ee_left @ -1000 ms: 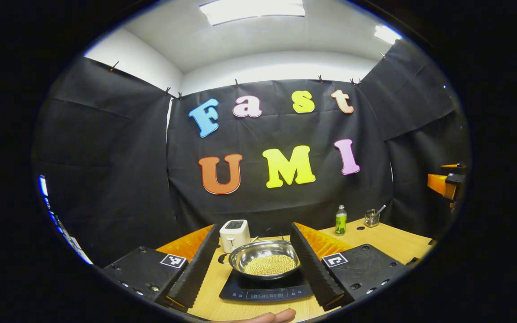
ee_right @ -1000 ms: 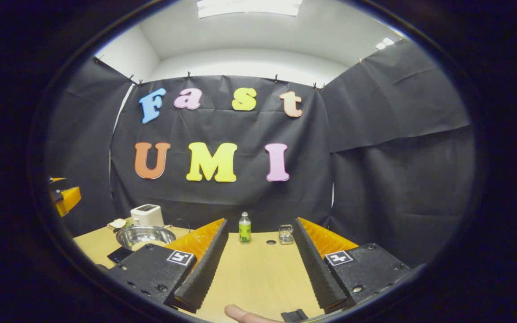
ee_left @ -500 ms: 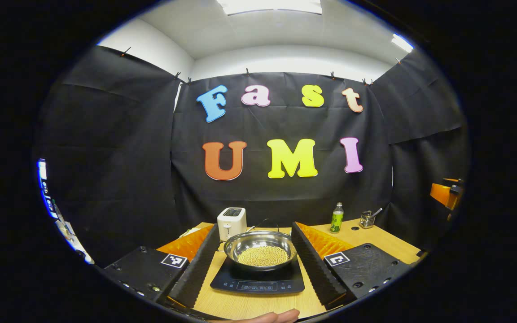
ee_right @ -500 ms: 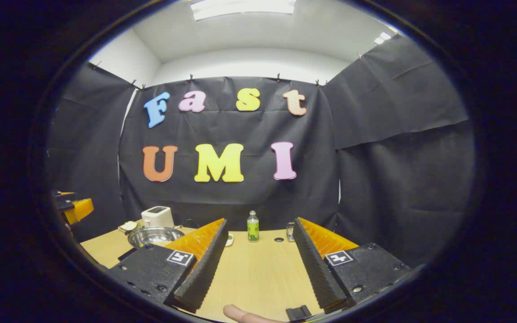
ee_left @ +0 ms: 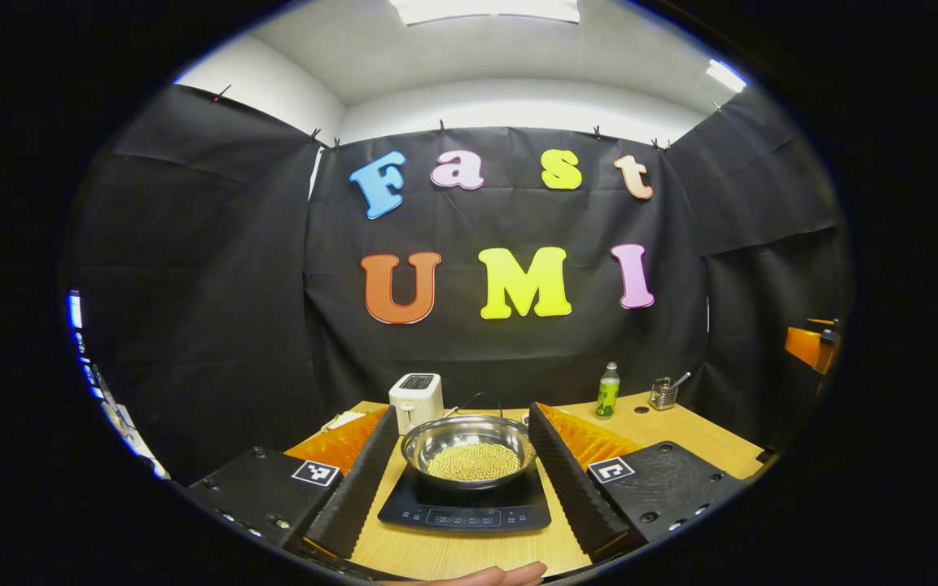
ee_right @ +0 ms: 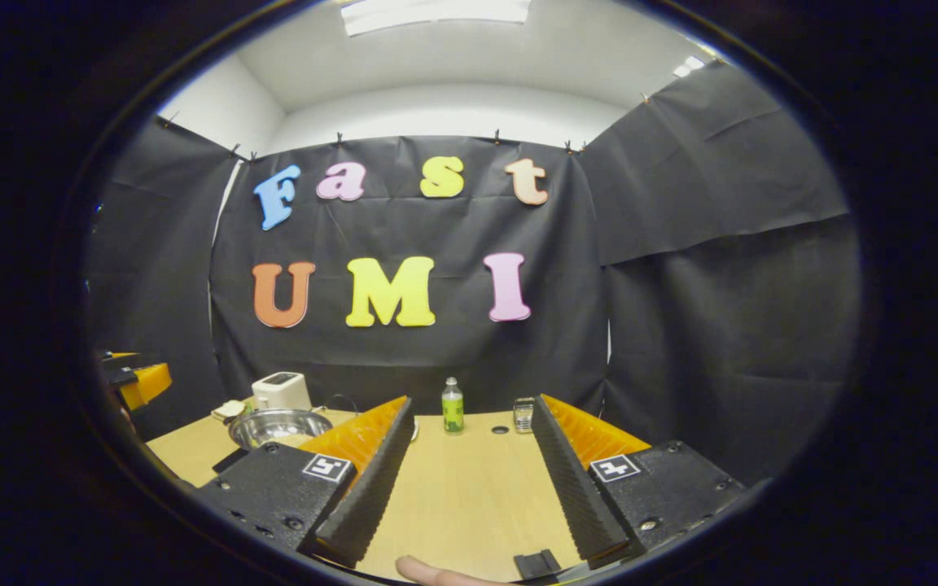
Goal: First push the handle of the pot to place it horizontally, then grasp the pot with both hands and set it on the induction cooktop.
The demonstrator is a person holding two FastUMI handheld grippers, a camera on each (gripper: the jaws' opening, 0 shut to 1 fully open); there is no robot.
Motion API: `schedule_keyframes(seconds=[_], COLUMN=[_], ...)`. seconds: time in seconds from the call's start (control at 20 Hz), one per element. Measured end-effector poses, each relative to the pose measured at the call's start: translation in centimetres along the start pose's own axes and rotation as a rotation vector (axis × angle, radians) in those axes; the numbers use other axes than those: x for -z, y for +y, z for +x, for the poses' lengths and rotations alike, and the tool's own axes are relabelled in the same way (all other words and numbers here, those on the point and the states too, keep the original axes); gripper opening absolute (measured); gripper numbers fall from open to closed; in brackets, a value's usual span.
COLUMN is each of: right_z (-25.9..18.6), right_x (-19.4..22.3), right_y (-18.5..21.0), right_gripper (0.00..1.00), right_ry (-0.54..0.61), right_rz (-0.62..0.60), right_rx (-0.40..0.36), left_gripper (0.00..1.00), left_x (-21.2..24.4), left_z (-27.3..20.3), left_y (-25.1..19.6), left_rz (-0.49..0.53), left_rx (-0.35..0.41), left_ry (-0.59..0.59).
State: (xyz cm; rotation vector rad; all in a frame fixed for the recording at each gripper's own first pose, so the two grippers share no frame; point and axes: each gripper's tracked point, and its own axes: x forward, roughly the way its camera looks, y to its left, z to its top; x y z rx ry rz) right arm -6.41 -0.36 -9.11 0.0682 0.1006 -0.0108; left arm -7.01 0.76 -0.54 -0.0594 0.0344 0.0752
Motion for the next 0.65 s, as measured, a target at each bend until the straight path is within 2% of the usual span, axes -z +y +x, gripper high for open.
schedule_keyframes(seconds=[0.4, 0.65], right_z=[-0.09, 0.15], right_x=[0.5, 0.89], right_y=[-0.33, 0.26], right_gripper=[0.91, 0.91], right_ry=[0.006, 0.015], right_rz=[0.016, 0.027], right_rx=[0.0, -0.025], left_gripper=[0.95, 0.95], left_x=[-0.02, 0.09], left_z=[-0.71, -0.85], left_y=[0.42, 0.34], left_rz=[-0.017, -0.017], left_rx=[0.001, 0.015], left_ry=[-0.007, -0.019])
